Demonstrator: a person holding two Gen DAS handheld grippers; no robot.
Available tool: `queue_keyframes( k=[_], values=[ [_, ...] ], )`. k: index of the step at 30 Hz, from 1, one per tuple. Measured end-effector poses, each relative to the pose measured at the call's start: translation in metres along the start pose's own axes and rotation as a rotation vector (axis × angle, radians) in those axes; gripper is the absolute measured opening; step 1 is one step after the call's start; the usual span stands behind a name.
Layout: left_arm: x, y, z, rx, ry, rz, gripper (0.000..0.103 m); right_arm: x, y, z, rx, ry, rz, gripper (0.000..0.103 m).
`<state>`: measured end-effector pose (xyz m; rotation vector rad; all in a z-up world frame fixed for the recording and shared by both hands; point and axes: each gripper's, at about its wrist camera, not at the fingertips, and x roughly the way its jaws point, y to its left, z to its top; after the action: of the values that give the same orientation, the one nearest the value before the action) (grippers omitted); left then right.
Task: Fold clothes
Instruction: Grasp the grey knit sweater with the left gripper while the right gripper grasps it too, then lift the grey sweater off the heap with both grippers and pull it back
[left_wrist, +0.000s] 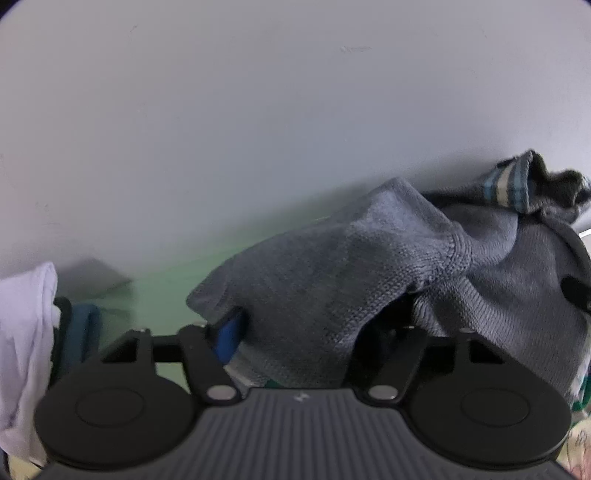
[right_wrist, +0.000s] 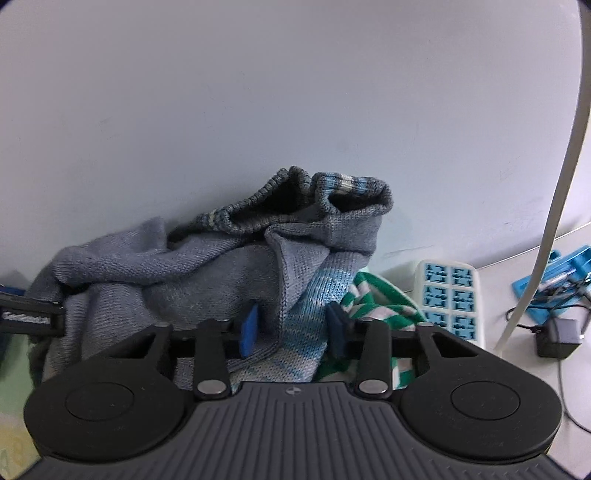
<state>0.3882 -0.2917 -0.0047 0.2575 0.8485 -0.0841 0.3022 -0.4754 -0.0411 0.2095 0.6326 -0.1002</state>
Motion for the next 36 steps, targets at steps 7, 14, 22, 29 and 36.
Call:
queue_keyframes(
  k=[7,14,22,29,36],
  values=[
    [-0.012,0.006,-0.007,-0.012,-0.076,0.107,0.022,-0.015,0.008,-0.007,-0.094,-0.089,-0.026,0.010],
    [-0.053,0.024,-0.010,-0.070,-0.160,0.110,0.020,-0.046,0.010,-0.009,-0.131,-0.184,-0.018,0.005],
    [-0.124,0.053,-0.046,-0.089,-0.214,0.146,0.020,-0.095,0.015,-0.009,-0.197,-0.198,0.054,0.001],
    [-0.194,0.089,-0.118,-0.161,-0.191,0.171,0.020,-0.111,0.004,-0.024,-0.156,-0.143,0.080,0.000],
    [-0.232,0.131,-0.210,-0.255,-0.096,0.222,0.021,-0.132,0.025,-0.049,-0.296,-0.112,0.161,0.018]
  ],
)
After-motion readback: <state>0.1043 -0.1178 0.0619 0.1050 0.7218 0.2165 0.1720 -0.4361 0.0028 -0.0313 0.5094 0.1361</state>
